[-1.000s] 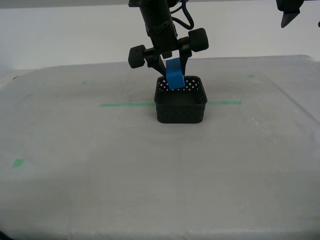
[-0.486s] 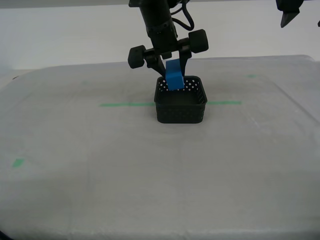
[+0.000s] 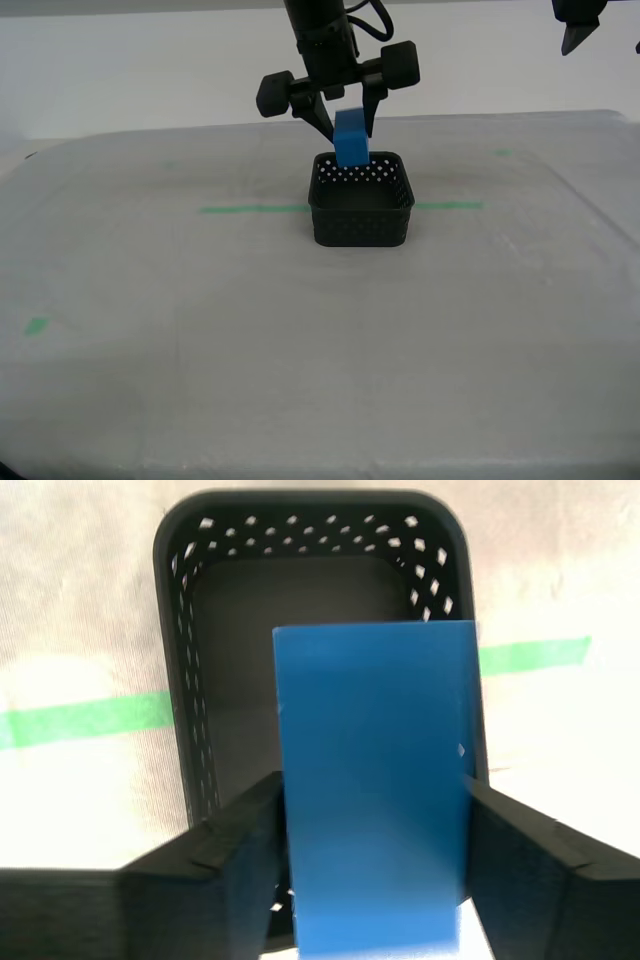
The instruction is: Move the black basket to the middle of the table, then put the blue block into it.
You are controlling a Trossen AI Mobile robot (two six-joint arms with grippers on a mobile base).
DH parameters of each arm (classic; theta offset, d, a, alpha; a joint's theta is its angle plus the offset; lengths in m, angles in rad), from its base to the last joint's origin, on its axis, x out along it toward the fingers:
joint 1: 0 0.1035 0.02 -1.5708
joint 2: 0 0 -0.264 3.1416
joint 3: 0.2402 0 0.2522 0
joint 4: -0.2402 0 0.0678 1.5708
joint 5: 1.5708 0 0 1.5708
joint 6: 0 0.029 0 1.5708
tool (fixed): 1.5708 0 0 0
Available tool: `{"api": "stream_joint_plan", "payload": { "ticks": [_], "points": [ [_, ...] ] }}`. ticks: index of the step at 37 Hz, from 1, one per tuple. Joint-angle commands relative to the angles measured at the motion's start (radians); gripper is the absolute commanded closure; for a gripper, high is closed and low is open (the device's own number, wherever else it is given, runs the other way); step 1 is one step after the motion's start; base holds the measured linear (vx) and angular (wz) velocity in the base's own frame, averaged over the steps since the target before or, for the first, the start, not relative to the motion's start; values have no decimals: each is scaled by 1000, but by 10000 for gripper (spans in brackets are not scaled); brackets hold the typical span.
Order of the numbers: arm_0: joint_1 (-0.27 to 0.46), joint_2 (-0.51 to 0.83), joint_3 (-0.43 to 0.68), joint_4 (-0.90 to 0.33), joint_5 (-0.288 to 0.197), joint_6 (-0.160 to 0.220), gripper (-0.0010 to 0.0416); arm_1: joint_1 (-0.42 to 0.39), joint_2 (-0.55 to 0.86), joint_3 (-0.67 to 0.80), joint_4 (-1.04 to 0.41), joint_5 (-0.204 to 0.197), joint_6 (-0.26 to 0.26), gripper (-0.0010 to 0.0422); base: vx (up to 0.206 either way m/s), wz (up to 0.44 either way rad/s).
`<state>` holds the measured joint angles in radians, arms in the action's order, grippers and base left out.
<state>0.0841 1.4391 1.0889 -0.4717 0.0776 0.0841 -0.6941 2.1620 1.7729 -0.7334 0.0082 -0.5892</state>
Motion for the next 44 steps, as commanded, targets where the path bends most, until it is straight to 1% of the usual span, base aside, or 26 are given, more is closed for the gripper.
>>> {"api": "stream_joint_plan", "payload": {
  "ticks": [1,6,10,15,19,23,27,30,36,39,42,44],
  "points": [
    [0,0,0,1,3,1,7,-1,-1,3,-1,-6,15,161,0,0],
    [0,0,0,1,3,1,7,-1,-1,3,-2,-24,22,112,0,0],
    [0,0,0,1,3,1,7,-1,-1,3,-2,-24,24,78,0,0],
    [0,0,0,1,3,1,7,0,-1,3,-4,-23,54,39,0,0],
    [0,0,0,1,3,1,7,1,-1,3,-20,-23,60,6,0,0],
    [0,0,0,1,3,1,7,2,-1,3,-39,-15,88,21,0,0],
    [0,0,0,1,3,1,7,7,-2,3,-69,-18,95,8,0,0],
    [0,0,0,1,3,1,7,9,-2,3,-70,-14,104,14,0,0],
    [0,0,0,1,3,1,7,11,-10,3,-49,-19,116,10,0,0],
    [0,0,0,0,3,1,7,14,-19,3,-50,-40,116,12,0,0],
    [0,0,0,1,3,1,7,18,-30,3,-46,-92,115,11,0,0],
    [0,0,0,1,3,1,7,20,-37,3,-46,-119,115,11,0,0]
  ]
}}
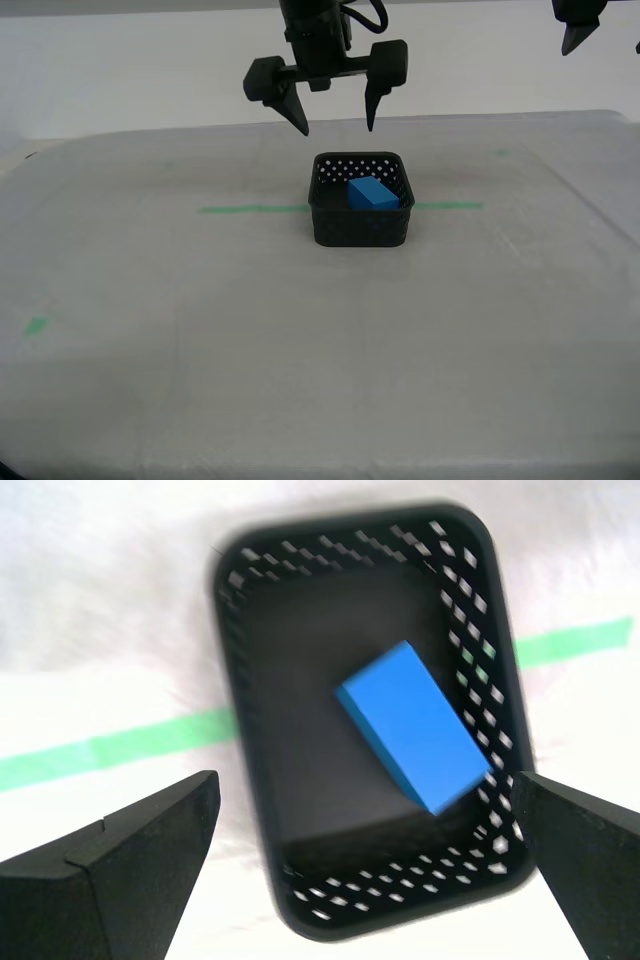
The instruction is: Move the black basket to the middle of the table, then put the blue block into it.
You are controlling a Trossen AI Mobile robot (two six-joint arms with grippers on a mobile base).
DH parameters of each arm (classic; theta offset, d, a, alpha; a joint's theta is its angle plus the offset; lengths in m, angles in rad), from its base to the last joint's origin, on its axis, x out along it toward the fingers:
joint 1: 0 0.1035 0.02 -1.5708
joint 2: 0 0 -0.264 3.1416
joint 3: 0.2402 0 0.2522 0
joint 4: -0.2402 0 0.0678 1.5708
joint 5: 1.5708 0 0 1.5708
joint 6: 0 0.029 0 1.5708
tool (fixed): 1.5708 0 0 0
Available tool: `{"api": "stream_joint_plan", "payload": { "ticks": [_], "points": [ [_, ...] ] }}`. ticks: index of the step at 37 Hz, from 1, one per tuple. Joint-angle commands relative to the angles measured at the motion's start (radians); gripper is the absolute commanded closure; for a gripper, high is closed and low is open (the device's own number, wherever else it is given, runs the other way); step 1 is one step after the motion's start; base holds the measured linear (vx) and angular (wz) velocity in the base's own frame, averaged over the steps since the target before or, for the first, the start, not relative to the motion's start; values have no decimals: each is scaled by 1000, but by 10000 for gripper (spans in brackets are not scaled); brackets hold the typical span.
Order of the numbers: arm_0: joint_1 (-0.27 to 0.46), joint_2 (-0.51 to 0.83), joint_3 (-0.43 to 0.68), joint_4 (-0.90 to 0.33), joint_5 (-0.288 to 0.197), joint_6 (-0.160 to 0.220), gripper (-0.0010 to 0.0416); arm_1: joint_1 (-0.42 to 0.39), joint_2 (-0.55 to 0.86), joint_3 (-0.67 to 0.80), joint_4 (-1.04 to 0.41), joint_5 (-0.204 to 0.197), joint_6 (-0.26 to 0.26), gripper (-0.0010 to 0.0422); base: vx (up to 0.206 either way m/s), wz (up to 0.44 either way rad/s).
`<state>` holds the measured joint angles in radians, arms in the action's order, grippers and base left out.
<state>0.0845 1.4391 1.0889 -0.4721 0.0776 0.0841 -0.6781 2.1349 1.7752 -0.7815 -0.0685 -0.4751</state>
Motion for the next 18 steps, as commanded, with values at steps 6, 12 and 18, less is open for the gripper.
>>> {"api": "stream_joint_plan", "payload": {
  "ticks": [6,12,18],
  "points": [
    [0,0,0,1,3,1,7,15,-21,1,-5,-85,5,11,0,0],
    [0,0,0,2,3,1,7,29,-36,1,-49,-81,14,11,0,0],
    [0,0,0,1,3,1,7,48,-74,-11,-64,-77,40,11,0,0]
  ]
}}
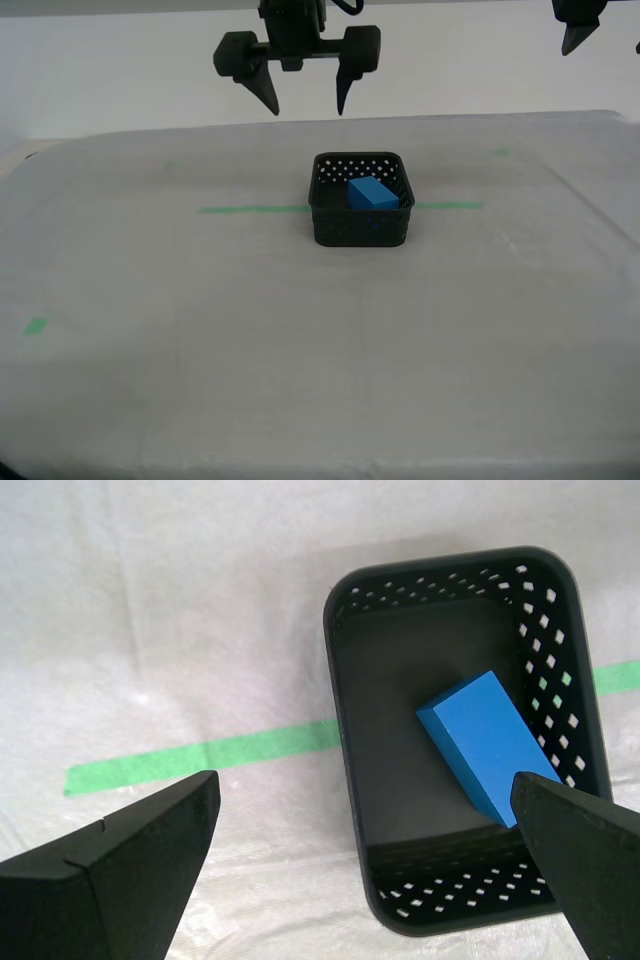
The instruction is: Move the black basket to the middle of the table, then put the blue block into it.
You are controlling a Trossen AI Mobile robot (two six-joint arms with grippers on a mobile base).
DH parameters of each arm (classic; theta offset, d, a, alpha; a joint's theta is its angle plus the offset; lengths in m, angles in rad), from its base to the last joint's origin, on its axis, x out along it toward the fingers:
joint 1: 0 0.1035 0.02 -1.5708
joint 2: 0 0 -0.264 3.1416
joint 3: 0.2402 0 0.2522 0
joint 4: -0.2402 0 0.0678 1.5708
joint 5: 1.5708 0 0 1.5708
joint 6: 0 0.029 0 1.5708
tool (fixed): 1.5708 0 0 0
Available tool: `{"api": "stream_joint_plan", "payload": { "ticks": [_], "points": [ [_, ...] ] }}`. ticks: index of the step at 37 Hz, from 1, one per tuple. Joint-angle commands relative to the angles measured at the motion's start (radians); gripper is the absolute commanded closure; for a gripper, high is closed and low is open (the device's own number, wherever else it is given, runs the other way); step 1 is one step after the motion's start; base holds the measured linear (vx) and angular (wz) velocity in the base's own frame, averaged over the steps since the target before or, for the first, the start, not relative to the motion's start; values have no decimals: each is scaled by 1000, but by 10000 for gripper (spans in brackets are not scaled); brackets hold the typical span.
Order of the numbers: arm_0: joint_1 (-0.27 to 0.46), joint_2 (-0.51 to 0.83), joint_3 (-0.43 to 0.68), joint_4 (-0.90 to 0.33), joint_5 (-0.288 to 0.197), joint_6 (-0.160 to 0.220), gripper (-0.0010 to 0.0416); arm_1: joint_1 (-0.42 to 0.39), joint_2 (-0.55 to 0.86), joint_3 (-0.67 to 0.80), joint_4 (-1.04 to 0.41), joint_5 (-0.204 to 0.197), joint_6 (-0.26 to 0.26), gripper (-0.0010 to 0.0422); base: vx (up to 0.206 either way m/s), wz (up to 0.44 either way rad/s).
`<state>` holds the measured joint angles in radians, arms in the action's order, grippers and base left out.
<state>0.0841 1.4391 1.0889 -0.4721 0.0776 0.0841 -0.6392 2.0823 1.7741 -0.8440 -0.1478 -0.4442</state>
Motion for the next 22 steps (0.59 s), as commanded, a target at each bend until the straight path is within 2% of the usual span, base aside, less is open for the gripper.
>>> {"api": "stream_joint_plan", "payload": {
  "ticks": [1,13,22],
  "points": [
    [0,0,0,1,3,1,7,14,-30,-13,-4,2,10,11,0,0],
    [0,0,0,1,3,1,7,97,-152,-128,10,2,19,11,0,0],
    [0,0,0,1,3,1,7,162,-296,-291,75,2,27,11,0,0]
  ]
}}
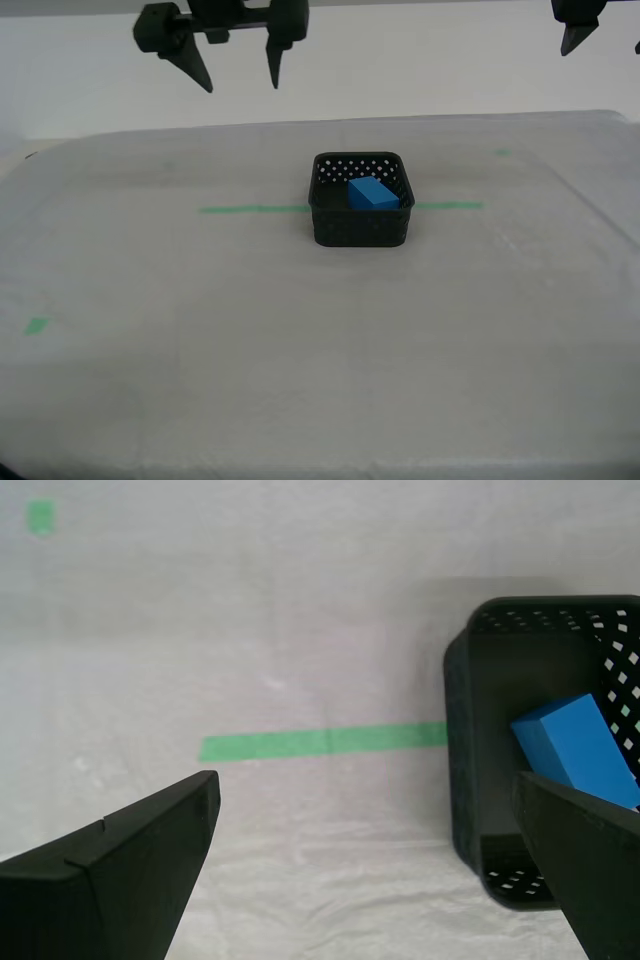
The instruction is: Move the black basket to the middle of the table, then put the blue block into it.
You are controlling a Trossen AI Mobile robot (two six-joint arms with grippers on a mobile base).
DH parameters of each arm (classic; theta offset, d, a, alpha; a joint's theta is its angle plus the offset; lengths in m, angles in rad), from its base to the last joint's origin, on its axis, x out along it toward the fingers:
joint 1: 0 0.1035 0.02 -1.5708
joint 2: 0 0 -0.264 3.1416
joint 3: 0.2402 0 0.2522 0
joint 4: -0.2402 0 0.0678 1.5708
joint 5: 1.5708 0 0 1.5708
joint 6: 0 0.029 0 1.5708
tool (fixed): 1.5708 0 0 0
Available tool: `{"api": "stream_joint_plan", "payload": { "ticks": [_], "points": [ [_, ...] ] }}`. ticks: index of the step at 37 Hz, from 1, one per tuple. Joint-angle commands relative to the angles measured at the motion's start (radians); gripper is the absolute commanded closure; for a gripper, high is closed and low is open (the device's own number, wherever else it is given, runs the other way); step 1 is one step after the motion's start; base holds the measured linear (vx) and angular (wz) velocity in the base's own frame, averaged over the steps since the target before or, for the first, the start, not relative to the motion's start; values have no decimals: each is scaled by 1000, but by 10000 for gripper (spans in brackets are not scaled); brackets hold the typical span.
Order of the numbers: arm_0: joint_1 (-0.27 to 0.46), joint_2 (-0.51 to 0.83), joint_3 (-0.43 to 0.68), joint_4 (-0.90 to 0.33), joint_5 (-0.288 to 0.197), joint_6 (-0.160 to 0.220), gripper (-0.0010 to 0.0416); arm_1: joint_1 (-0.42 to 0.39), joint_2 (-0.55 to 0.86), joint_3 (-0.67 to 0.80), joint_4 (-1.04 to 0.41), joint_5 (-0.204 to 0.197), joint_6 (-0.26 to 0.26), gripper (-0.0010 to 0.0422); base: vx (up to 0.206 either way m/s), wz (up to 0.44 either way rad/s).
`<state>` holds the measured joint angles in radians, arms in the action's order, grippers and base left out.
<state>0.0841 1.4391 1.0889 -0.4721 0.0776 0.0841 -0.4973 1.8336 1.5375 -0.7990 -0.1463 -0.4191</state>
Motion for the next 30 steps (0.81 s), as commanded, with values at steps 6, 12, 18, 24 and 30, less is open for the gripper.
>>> {"api": "stream_joint_plan", "payload": {
  "ticks": [6,12,18,24,30],
  "points": [
    [0,0,0,1,3,1,7,69,-148,-166,59,0,2,11,0,0],
    [0,0,0,1,3,1,7,109,-232,-239,59,-3,21,11,0,0],
    [0,0,0,1,3,1,7,140,-277,-251,45,-11,58,11,0,0],
    [0,0,0,1,3,1,7,154,-290,-249,44,-11,117,11,0,0],
    [0,0,0,1,3,1,7,159,-287,-249,49,-11,161,11,0,0]
  ]
}}
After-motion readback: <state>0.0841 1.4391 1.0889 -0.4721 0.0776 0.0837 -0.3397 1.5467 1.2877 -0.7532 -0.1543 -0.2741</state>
